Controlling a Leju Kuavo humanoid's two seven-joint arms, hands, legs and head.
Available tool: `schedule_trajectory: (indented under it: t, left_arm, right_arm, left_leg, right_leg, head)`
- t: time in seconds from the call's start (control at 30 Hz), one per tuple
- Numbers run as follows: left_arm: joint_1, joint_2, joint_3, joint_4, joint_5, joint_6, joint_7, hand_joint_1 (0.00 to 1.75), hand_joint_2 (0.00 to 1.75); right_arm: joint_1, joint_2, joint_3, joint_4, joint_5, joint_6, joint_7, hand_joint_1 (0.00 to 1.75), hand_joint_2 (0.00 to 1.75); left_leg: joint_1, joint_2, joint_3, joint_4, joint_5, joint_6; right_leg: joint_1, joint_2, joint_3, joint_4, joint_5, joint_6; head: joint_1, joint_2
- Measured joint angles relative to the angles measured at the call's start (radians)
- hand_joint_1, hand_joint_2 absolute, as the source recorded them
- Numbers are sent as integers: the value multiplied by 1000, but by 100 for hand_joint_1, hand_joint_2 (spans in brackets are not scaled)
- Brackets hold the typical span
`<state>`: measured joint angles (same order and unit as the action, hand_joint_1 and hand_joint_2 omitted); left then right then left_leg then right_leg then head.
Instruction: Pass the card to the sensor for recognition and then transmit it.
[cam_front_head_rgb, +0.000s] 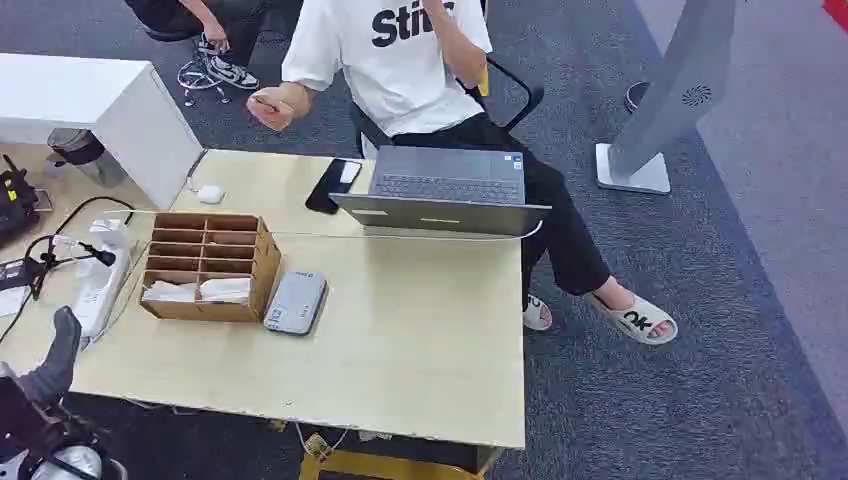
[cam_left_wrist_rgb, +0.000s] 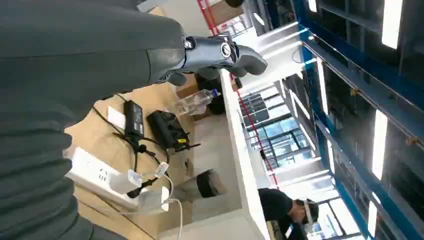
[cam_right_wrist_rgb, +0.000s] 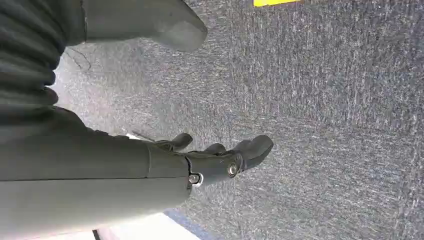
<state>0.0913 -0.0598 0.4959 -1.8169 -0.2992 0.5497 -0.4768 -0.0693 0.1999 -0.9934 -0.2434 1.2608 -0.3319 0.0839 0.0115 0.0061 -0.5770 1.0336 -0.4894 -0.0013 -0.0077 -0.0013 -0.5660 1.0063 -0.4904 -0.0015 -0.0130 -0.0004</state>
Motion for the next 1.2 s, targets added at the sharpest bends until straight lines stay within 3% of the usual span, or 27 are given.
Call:
schedule_trajectory:
  t: [0.33, 0.9, 0.93, 0.97, 1.0, 1.2]
  left_arm:
    - [-129, 112, -130, 116, -251, 0, 151, 0, 175]
    - [-344, 292, -449, 316, -616, 4, 441, 0, 175]
    - [-357, 302, -471, 328, -637, 4, 459, 115, 175]
    - [-370, 314, -493, 341, -657, 4, 478, 159, 175]
    - [-380, 325, -513, 351, -678, 5, 495, 175, 175]
    - [-446, 393, -629, 420, -805, 10, 600, 175, 175]
  right_arm:
    - [-3, 0, 0, 5, 18, 17, 10, 0, 175]
    - [-11, 0, 0, 11, 60, 41, 21, 0, 175]
    - [-11, 0, 1, 11, 62, 43, 23, 0, 175]
    - [-12, 0, 1, 13, 65, 45, 24, 0, 175]
    - [-12, 0, 2, 13, 67, 48, 25, 0, 175]
    - [-13, 0, 10, 16, 83, 55, 28, 0, 175]
  left_leg:
    - [0, 0, 0, 0, 0, 0]
    - [0, 0, 0, 0, 0, 0]
    - [0, 0, 0, 0, 0, 0]
    - [0, 0, -1, 0, 0, 0]
    - [0, 0, -1, 0, 0, 0]
    - [0, 0, -1, 0, 0, 0]
  right_leg:
    - [0, 0, -1, 0, 0, 0]
    - [0, 1, -1, 0, 0, 0]
    - [0, 1, -1, 0, 0, 0]
    - [0, 1, -1, 0, 0, 0]
    - [0, 1, -1, 0, 0, -1]
    - [0, 1, -1, 0, 0, -1]
  head:
    - [0, 0]
    - [0, 0]
    - [0, 0]
    - [0, 0]
    - [0, 0]
    - [0, 0]
